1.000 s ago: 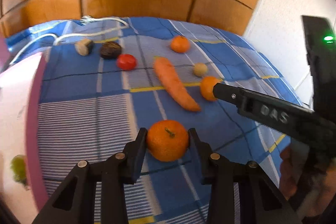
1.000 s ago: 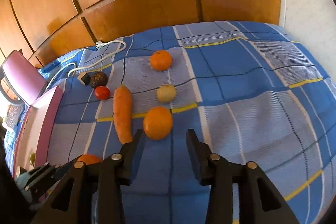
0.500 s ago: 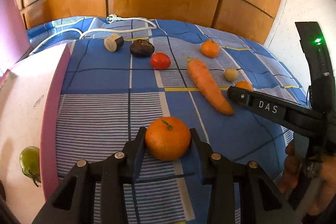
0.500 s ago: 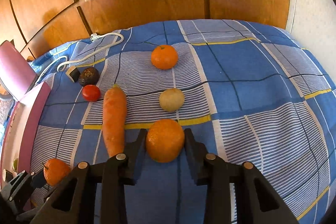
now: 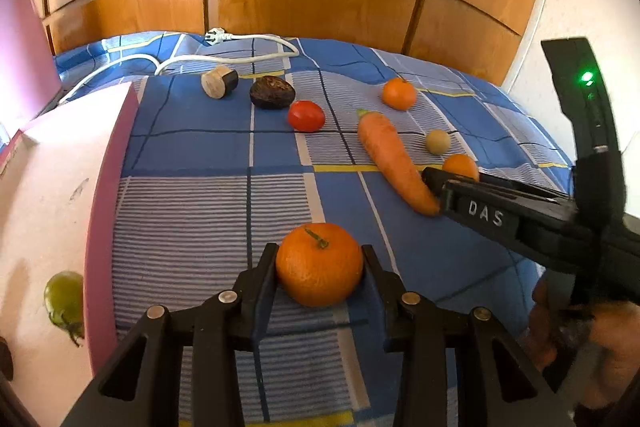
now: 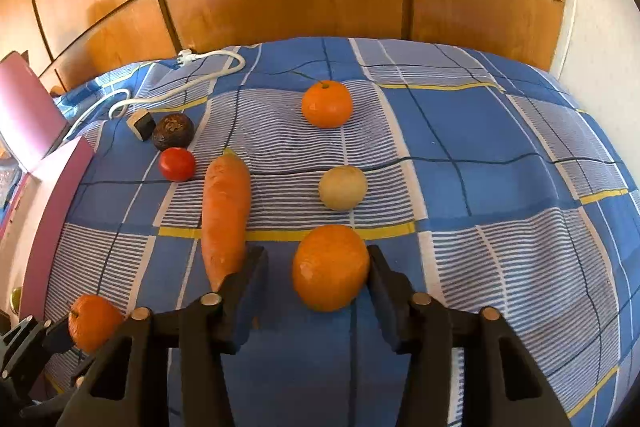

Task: Organize fruits
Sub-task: 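Grasp a tangerine with each tool and lift them toward the tray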

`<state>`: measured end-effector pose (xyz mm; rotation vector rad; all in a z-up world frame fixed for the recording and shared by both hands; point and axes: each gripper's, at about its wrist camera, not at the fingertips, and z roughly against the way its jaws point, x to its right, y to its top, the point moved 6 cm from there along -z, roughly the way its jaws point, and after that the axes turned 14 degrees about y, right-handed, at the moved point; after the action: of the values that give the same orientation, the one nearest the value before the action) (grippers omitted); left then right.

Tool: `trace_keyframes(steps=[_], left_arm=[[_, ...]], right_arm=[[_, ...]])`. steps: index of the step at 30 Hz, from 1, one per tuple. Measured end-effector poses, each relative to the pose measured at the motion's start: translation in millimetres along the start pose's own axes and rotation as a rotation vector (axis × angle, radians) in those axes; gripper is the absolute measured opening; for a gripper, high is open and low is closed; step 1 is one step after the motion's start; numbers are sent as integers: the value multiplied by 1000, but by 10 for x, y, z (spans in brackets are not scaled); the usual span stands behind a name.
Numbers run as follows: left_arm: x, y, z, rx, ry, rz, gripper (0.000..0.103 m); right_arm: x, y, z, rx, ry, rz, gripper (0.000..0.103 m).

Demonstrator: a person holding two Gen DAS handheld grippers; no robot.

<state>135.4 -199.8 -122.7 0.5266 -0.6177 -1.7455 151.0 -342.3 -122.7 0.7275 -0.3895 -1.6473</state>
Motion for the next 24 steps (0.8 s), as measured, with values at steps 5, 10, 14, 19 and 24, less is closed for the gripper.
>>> trace_keyframes(steps=[5,10,14,19,24], left_arm=[[-26,-18,155,16,1,-9,39],[-73,-25,347,31,20,-6,39],[-139,-19,489,54,47,4,39],[-275,-10,653,83,81,31,39],[-433,5,756,105,114,65,39]], right_arm=[[78,-61,109,27,18,-44,34],[46,-207,242,30,2,-25,34],[34,-301,341,33,3,-28,33],[-7,-392,441,39,16,-39,33],[-141,-431,541,57,31,-9,33]])
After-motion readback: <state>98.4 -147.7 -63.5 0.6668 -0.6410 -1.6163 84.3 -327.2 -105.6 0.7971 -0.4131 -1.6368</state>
